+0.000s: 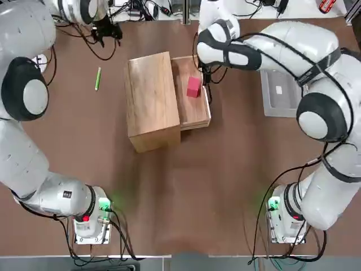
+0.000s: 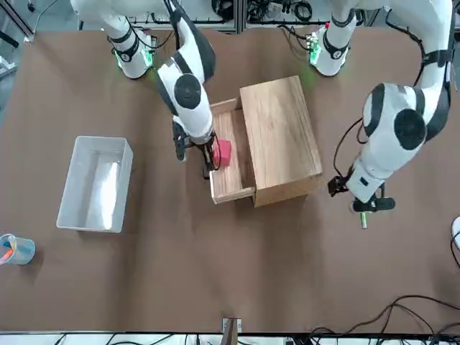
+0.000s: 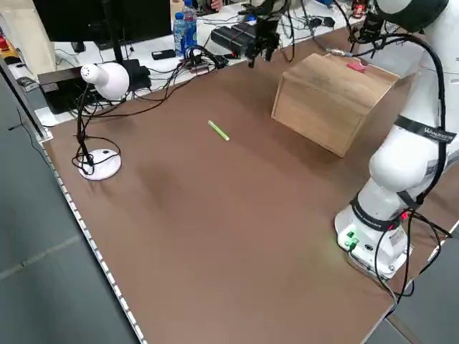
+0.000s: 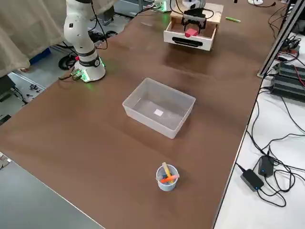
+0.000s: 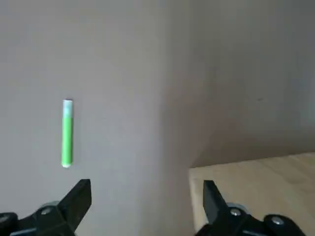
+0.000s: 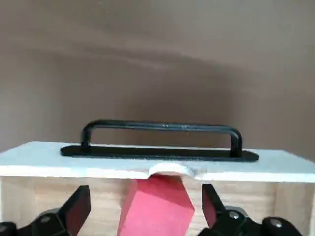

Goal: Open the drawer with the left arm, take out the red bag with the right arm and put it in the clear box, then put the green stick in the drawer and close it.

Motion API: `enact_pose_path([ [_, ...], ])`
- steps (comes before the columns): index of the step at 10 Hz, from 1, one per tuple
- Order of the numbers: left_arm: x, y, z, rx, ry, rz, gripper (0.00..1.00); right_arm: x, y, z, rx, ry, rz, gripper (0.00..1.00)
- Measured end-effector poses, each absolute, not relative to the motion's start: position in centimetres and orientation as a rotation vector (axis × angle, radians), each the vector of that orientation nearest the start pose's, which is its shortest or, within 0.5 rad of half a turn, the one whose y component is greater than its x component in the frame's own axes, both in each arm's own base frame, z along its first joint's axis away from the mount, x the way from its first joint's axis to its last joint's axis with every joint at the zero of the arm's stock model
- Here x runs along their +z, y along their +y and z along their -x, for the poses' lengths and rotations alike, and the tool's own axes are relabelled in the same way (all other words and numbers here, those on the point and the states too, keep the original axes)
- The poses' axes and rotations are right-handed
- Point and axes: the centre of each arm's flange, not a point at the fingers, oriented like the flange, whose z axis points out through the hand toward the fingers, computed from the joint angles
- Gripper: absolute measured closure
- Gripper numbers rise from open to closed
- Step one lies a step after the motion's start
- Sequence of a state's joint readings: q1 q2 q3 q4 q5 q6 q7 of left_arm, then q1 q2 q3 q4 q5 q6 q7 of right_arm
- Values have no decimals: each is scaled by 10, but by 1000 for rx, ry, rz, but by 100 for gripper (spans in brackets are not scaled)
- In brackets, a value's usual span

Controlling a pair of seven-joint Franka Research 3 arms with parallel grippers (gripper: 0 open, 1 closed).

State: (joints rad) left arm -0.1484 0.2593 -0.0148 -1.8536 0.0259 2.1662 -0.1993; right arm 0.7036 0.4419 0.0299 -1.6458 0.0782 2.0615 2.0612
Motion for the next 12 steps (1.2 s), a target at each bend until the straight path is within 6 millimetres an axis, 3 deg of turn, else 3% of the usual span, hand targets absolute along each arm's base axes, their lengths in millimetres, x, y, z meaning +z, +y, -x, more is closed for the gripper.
enact_pose_path([
  [2,349,-57,-617,-115,48,3113,0,345,474,-480,128,2011,2404,0],
  [3,323,-40,-619,-122,72,3108,0,341,476,-479,129,2019,2396,0],
  [6,253,-12,-629,-95,0,3143,1,336,481,-475,136,2033,2394,0],
  [10,212,36,-644,-54,-104,3181,5,330,489,-466,140,2051,2393,0],
  [12,191,44,-643,-13,-117,3181,12,318,499,-458,139,2059,2385,0],
])
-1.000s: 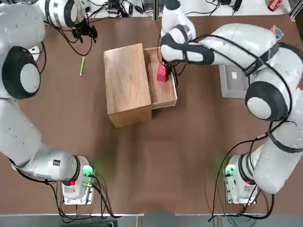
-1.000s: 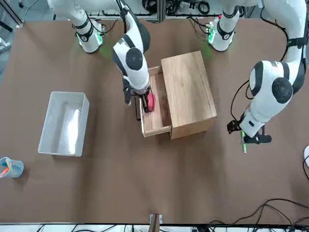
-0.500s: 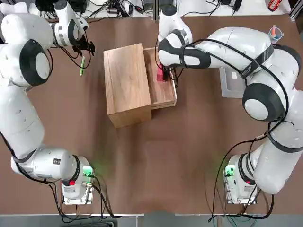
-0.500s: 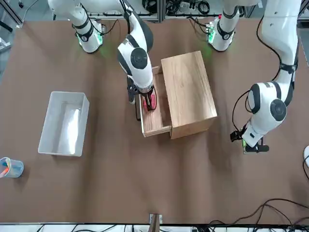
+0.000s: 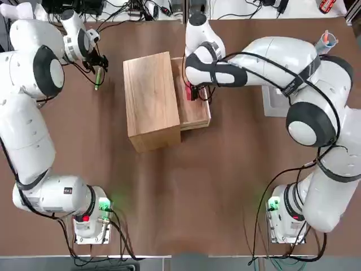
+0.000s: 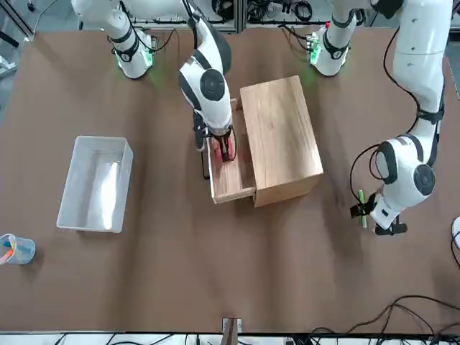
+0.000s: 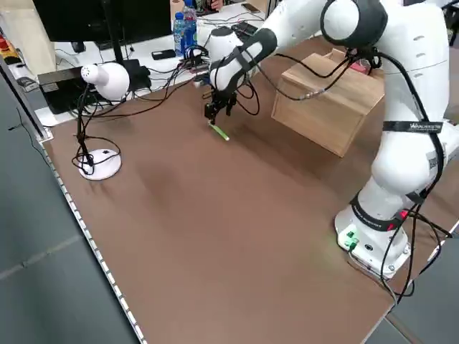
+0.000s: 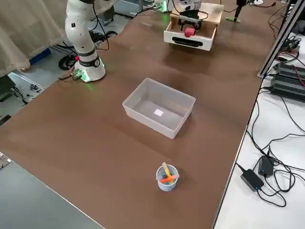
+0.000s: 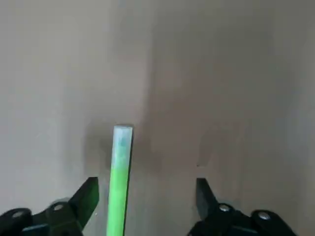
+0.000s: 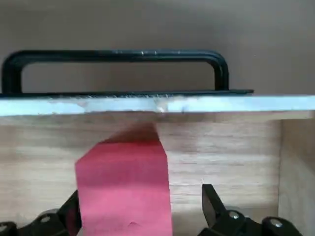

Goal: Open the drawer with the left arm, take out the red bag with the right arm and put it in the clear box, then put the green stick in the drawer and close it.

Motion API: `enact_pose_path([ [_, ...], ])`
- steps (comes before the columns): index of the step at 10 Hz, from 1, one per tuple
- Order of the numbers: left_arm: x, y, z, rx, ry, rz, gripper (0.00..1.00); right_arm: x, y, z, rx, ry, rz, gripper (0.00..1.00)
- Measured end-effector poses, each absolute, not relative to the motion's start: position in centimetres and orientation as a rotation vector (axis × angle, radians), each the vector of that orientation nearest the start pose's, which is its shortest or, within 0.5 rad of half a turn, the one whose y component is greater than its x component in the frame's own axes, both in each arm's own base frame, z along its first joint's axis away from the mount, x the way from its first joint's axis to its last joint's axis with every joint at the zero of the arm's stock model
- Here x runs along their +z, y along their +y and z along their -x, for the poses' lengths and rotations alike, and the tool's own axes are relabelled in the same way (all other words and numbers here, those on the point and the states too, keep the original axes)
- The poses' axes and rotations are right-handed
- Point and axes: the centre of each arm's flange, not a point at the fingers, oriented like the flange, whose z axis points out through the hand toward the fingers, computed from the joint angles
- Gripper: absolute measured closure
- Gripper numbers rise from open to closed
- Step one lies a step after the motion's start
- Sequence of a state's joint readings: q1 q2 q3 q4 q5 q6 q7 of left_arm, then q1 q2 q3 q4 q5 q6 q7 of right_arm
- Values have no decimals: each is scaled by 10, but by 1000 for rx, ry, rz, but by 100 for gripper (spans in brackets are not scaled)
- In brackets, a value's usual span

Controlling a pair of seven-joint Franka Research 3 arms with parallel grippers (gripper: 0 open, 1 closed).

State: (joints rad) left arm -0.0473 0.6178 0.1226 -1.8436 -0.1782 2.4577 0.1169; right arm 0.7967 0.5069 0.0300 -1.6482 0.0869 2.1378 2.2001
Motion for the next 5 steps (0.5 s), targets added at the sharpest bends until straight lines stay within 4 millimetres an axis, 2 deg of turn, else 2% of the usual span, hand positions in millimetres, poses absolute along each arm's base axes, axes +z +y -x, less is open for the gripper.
enact_pose_path([
  [3,181,58,-641,8,-151,3175,21,312,501,-458,137,2072,2371,1],
  [4,181,62,-640,9,-162,3175,22,313,500,-460,134,2077,2363,10],
  [5,181,63,-640,10,-164,3175,22,314,499,-463,131,2078,2354,13],
])
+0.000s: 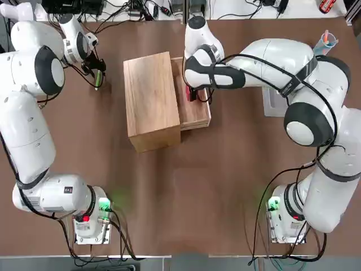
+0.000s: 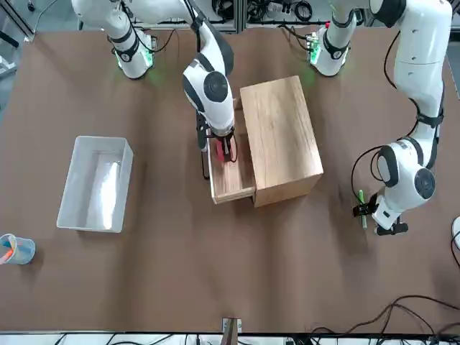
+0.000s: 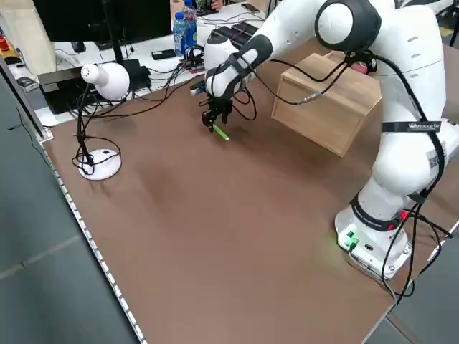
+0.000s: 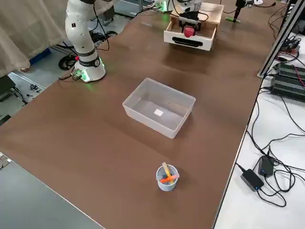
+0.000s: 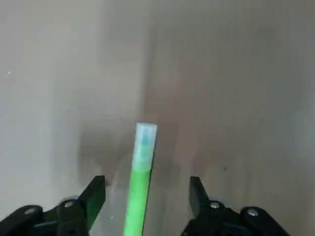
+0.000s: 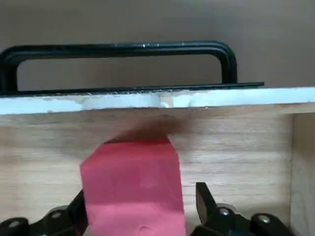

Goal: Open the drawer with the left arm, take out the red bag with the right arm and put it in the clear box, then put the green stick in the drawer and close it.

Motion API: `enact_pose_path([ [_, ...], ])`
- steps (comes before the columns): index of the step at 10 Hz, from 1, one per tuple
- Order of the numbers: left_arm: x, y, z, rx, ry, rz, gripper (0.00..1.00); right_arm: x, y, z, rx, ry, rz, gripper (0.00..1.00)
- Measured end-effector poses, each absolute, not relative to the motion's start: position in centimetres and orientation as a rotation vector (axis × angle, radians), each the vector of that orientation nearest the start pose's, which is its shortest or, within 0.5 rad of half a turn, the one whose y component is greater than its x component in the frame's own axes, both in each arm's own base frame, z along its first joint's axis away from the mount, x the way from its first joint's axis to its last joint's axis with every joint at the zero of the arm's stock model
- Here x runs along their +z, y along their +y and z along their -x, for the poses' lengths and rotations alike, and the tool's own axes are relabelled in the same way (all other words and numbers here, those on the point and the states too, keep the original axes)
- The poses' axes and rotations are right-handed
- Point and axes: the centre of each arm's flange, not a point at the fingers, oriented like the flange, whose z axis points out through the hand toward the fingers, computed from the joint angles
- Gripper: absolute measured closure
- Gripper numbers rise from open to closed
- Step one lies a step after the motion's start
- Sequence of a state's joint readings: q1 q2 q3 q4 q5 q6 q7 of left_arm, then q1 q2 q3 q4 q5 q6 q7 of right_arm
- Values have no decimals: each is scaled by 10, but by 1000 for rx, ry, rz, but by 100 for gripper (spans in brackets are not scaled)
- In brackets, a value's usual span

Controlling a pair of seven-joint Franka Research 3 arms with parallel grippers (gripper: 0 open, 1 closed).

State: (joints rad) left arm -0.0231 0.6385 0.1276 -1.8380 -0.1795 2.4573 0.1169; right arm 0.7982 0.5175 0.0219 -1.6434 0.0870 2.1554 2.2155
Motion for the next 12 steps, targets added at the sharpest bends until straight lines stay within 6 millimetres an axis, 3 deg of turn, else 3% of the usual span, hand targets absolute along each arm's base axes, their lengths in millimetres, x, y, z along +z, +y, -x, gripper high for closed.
enact_pose_path([
  [1,180,62,-639,14,-163,3175,25,316,498,-465,128,2077,2345,31],
  [2,177,62,-637,26,-162,3175,27,318,496,-469,126,2080,2336,41],
  [3,174,62,-635,37,-166,3175,35,320,493,-474,125,2087,2325,41],
  [6,179,71,-635,27,-185,3168,83,344,480,-491,120,2053,2320,41],
  [9,188,65,-638,11,-179,3175,82,417,446,-509,110,1931,2387,41],
  [11,230,41,-647,-52,-192,3201,82,461,395,-531,106,1725,2557,41],
  [12,258,21,-649,-69,-180,3224,82,468,358,-546,122,1590,2678,41],
])
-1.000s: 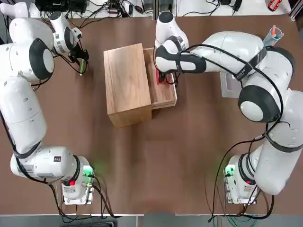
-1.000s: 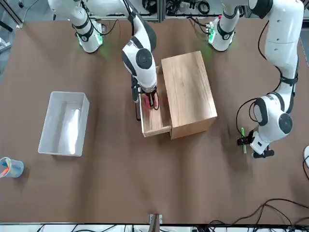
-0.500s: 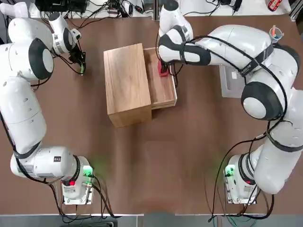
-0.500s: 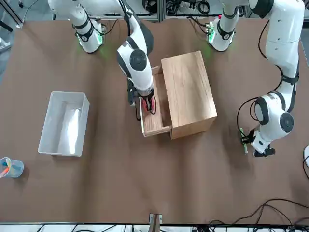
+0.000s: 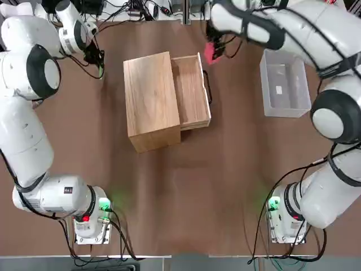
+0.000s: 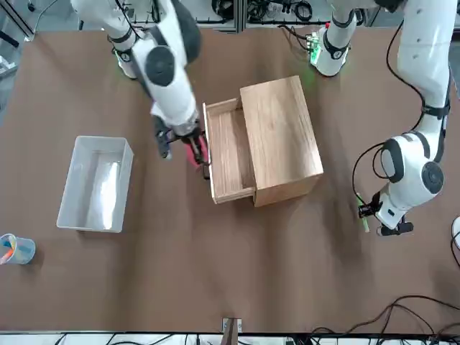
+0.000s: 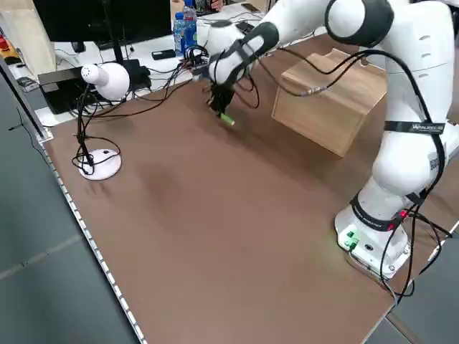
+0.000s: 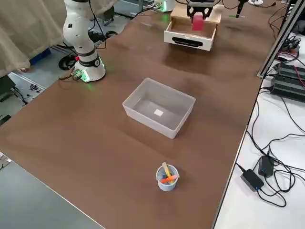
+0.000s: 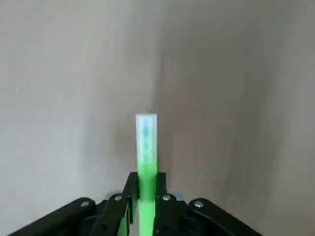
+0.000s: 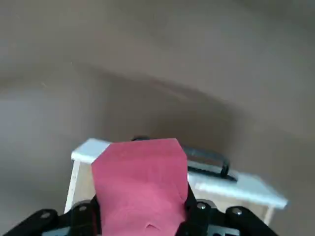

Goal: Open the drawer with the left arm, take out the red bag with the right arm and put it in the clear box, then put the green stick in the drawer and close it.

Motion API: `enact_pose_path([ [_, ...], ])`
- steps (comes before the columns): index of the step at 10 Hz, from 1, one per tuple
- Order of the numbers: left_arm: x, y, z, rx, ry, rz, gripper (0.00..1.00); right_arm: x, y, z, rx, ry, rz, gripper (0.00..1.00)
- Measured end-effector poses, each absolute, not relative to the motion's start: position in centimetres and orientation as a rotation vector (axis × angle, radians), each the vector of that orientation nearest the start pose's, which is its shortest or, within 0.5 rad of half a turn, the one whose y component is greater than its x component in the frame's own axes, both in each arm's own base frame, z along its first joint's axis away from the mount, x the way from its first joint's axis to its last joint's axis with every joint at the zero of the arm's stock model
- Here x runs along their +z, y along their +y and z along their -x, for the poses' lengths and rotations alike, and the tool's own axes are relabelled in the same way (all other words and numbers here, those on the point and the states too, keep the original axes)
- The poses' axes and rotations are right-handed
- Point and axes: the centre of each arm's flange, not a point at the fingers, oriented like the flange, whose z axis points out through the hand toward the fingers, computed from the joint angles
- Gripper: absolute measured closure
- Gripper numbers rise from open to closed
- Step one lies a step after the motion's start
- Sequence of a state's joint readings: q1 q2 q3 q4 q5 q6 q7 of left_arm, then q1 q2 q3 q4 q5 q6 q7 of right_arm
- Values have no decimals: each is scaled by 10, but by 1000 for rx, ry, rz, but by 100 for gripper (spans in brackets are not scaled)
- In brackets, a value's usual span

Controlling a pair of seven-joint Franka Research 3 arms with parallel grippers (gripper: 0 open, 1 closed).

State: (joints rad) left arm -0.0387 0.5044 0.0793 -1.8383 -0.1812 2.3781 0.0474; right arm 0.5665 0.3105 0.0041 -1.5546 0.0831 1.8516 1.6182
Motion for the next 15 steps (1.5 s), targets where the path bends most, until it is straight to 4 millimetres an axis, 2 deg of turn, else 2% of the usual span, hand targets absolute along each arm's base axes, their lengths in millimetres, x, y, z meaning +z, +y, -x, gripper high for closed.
enact_pose_path([
  [2,319,-19,-645,-89,-105,3267,82,470,275,-585,139,1281,2849,41],
  [3,344,-39,-640,-93,-50,3285,82,468,230,-604,138,1131,2906,41],
  [5,377,-94,-629,-95,-61,3312,82,459,132,-630,152,865,2982,41],
  [6,388,-129,-621,-97,-98,3302,82,455,96,-635,160,762,3005,41],
  [8,410,-202,-602,-100,-209,3298,82,439,45,-637,155,569,3035,41],
  [10,430,-263,-583,-101,-312,3326,82,403,11,-630,55,386,3072,41],
  [13,471,-344,-550,-48,-423,3377,82,335,-59,-598,-53,142,3111,41],
  [14,476,-372,-534,-9,-438,3388,82,313,-76,-584,-63,115,3116,44],
  [15,472,-401,-517,21,-431,3382,82,293,-86,-570,-69,101,3120,44],
])
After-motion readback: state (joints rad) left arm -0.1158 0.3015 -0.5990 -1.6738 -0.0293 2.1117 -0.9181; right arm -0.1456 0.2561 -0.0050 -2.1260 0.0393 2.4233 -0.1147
